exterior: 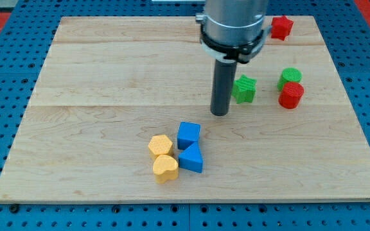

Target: Move the green star to the top right of the blue cube

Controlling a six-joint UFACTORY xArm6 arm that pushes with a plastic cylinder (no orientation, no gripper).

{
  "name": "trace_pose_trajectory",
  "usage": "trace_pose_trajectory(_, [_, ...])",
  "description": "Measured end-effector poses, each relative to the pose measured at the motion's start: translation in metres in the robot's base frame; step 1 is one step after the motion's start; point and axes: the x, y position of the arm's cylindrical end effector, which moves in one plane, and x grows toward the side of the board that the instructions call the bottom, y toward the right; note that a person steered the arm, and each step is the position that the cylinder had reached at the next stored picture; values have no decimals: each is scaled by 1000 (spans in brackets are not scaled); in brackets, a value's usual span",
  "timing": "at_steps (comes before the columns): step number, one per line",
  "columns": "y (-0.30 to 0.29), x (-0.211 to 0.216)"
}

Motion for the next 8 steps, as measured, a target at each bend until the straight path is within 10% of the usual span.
trace_pose_trajectory(8, [79,2])
